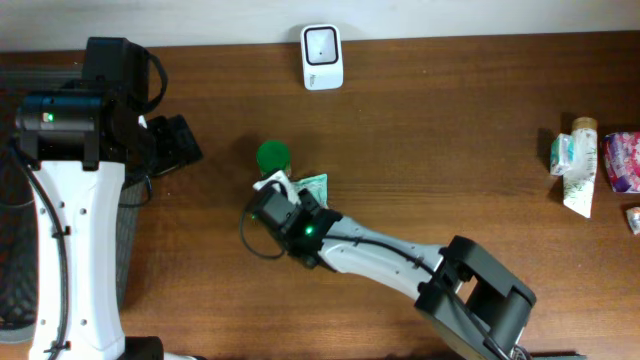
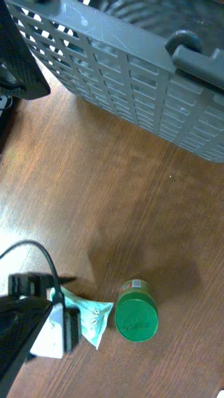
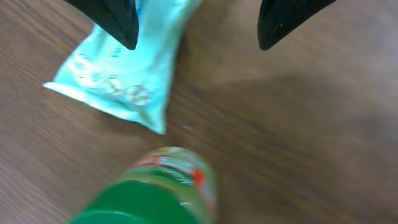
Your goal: Scan the item barcode
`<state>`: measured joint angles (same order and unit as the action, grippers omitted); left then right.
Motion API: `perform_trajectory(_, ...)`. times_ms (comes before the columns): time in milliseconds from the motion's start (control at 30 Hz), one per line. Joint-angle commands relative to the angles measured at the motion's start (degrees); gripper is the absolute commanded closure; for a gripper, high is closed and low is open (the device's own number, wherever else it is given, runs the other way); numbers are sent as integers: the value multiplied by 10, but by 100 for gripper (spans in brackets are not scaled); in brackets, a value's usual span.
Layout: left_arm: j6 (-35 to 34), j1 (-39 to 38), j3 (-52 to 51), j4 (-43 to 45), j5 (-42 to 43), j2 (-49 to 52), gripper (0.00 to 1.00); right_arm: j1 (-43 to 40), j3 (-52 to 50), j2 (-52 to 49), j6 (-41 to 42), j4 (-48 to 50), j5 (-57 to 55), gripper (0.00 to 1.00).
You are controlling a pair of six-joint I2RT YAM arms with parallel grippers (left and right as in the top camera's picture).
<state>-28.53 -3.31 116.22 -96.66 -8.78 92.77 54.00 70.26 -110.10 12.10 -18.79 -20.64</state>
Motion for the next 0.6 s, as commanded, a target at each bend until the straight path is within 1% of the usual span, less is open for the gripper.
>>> perform_trajectory(0,-7,2,6,-1,0,-9,1,9,1,-5,-14,2,-56,44)
perform_trajectory(133,-7,2,6,0,0,-9,1,-12,1,-51,-14,16,-87,43)
perform_trajectory(233,-7,2,6,-1,0,-9,1,-23,1,-73,-14,26,-86,44)
perform_trajectory(267,-7,2,6,0,0,-9,1,-24,1,-73,-14,26,-86,49)
perform_trajectory(367,-7,2,6,0,0,-9,1,-24,2,-73,-14,16,-96,81)
perform_trajectory(433,-7,2,6,-1,0,-9,1,-24,24,-66,-7,-22,-95,96)
perform_trajectory(567,-7,2,6,0,0,-9,1,-41,71,-39,-2,-91,-9,96)
